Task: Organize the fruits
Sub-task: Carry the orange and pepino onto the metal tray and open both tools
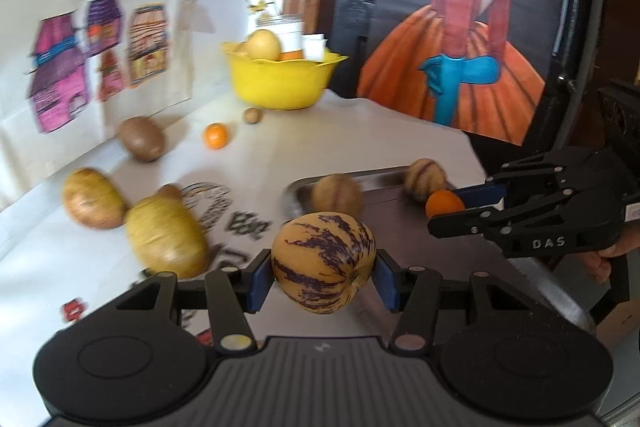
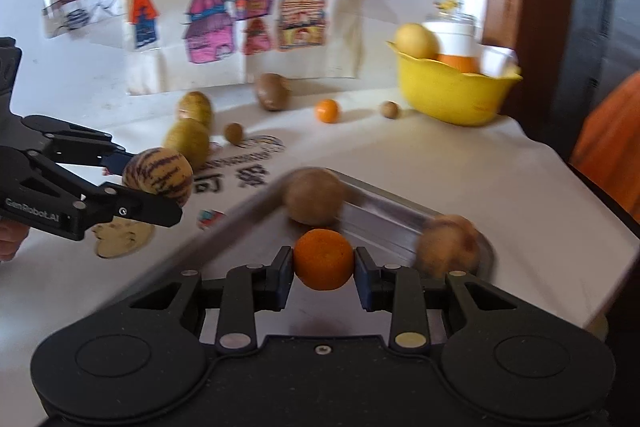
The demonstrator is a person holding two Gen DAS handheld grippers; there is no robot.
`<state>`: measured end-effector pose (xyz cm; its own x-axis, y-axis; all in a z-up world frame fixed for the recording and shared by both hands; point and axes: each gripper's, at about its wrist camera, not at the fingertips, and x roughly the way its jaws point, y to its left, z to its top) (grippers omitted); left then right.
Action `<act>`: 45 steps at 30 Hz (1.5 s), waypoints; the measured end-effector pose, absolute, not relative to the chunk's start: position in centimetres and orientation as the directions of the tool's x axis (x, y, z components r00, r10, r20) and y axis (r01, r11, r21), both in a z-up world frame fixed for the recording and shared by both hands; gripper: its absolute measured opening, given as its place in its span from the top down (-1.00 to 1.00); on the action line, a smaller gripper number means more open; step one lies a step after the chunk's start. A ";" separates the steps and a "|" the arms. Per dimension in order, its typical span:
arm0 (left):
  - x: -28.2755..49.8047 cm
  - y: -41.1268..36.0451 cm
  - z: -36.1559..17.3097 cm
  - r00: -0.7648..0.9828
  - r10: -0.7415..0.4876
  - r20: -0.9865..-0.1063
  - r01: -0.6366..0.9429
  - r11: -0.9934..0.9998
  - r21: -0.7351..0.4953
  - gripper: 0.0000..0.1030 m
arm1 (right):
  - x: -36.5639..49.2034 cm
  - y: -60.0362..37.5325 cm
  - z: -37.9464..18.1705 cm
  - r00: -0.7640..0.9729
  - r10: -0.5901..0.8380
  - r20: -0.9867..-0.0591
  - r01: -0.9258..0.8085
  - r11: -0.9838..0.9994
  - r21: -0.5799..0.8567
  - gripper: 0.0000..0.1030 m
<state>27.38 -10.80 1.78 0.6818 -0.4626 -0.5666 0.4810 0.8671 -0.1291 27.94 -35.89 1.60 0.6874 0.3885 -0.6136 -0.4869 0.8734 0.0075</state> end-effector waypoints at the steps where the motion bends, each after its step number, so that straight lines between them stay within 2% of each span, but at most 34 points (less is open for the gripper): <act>1: 27.6 -11.4 1.8 0.678 -0.469 -0.566 0.486 0.864 -0.133 -0.11 | 27.9 -36.4 1.5 0.694 0.377 -0.614 -0.475 0.880 0.004 0.34; 8: 29.3 -14.8 1.3 0.648 -0.508 -0.567 0.507 0.844 -0.175 -0.11 | 28.2 -38.6 0.0 0.739 0.287 -0.609 -0.393 0.918 -0.045 0.34; 16: 31.0 -16.9 0.2 0.644 -0.487 -0.590 0.507 0.849 -0.148 -0.11 | 28.6 -39.1 -1.5 0.769 0.222 -0.600 -0.381 0.912 -0.151 0.34; 30: 32.0 -17.8 -0.9 0.640 -0.455 -0.619 0.475 0.868 -0.146 -0.11 | 29.1 -38.2 -2.3 0.788 0.196 -0.584 -0.388 0.894 -0.224 0.34; 45: 32.3 -17.7 -1.3 0.635 -0.445 -0.631 0.460 0.874 -0.154 -0.13 | 28.9 -38.1 -2.5 0.798 0.194 -0.570 -0.382 0.895 -0.231 0.31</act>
